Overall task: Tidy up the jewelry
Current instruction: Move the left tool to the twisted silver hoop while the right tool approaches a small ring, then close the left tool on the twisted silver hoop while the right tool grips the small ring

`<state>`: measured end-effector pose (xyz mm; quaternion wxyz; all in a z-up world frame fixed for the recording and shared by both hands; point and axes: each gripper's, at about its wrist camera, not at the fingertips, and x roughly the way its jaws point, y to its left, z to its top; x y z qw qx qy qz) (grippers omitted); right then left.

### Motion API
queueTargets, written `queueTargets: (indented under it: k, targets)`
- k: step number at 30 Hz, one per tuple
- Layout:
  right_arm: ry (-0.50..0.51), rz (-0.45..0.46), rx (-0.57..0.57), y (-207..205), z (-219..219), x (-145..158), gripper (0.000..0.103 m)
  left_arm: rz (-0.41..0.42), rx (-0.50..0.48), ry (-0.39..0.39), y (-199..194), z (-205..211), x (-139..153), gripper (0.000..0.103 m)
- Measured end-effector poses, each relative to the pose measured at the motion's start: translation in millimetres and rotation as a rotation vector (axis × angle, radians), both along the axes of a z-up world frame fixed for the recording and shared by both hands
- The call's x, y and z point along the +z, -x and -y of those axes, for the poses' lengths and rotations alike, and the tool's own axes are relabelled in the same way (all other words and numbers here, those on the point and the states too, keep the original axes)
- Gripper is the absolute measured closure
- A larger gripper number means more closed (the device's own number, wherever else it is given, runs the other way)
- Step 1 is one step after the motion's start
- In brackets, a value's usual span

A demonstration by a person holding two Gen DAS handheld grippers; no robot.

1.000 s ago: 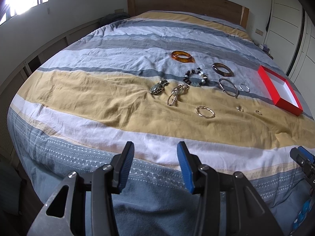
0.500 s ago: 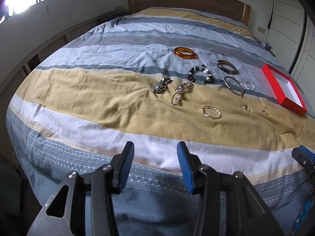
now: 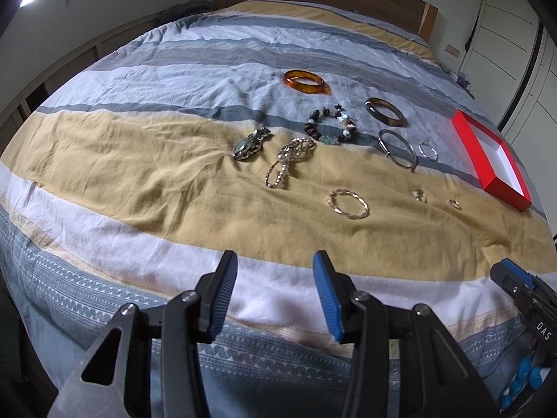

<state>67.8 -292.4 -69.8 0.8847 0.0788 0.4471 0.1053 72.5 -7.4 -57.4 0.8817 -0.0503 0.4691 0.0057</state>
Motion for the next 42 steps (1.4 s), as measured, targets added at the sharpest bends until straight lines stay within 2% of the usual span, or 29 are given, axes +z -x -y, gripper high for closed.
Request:
queueTargets:
  k: [13,19,23,28,38,42]
  targets:
    - [-0.007,-0.011,0.012,-35.9,3.7,-11.3,0.060,-0.021,-0.031,0.094,-45.3,19.9,-10.3,0.061]
    - [0.000,-0.007,0.012,-61.4,4.4,-17.6,0.060,-0.058,-0.014,0.109,-62.7,24.6,-26.6,0.061]
    - [0.009,-0.008,0.014,-76.9,4.8,-24.2,0.061,-0.072,-0.009,0.131,-68.5,24.2,-33.9,0.067]
    - [0.008,-0.011,0.015,-93.2,3.9,-31.2,0.063,-0.091,-0.005,0.155,-75.4,24.7,-40.4,0.070]
    - [0.007,-0.037,0.016,-109.6,3.5,-46.9,0.066,-0.106,-0.032,0.125,-86.1,34.3,-47.0,0.070]
    - [0.006,-0.052,0.012,-112.8,4.0,-53.7,0.072,-0.088,-0.045,0.093,-88.0,40.0,-48.3,0.076]
